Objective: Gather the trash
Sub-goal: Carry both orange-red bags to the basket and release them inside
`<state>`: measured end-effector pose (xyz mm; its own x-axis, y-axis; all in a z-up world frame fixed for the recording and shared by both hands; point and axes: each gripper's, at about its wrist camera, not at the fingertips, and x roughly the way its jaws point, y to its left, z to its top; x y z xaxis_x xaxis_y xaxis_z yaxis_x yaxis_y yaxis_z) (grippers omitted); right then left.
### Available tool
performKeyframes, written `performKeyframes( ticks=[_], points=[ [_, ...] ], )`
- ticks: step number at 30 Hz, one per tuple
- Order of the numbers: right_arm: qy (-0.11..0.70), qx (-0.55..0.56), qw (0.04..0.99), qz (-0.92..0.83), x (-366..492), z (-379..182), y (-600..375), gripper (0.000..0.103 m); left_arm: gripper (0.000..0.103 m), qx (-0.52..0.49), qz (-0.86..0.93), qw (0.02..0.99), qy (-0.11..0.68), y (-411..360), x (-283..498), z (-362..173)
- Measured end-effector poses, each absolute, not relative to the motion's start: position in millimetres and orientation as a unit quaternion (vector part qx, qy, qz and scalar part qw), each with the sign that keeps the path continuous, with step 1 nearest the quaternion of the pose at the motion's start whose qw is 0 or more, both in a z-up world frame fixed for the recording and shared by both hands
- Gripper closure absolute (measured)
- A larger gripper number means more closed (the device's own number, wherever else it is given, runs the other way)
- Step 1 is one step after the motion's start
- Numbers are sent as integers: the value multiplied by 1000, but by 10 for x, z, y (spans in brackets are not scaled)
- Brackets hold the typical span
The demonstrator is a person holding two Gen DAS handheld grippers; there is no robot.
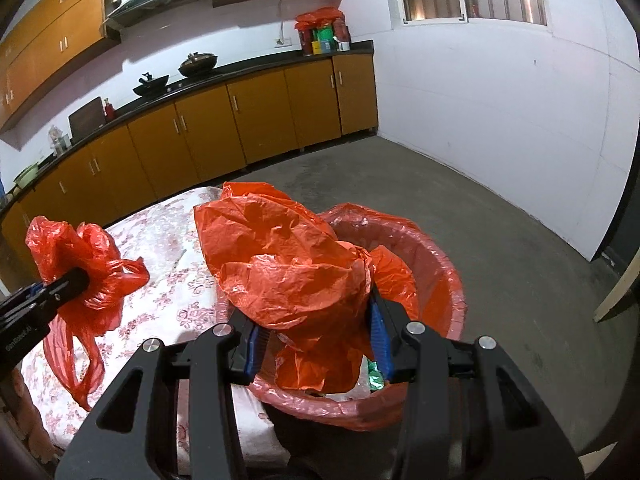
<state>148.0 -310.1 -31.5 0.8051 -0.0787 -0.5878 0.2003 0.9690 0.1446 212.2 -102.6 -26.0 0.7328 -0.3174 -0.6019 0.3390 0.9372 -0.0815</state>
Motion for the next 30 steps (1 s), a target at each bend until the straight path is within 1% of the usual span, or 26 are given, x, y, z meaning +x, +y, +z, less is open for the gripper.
performKeyframes(
  ticks=[16, 24, 27, 30],
  points=[
    [314, 151, 933, -87, 1586, -385, -3404, 59, 75, -1, -231, 906, 354, -1470, 2345, -459],
    [311, 172, 931, -84, 1703, -400, -3530, 59, 75, -7, -260, 897, 358, -1710, 2452, -527],
    [306, 180, 931, -83, 1733, -389, -3575, 58, 74, -9, -268, 893, 363, -1798, 2493, -564],
    [301, 187, 931, -84, 1762, -381, -3619, 52, 72, -15, -273, 887, 373, -1891, 2575, -620]
  ],
)
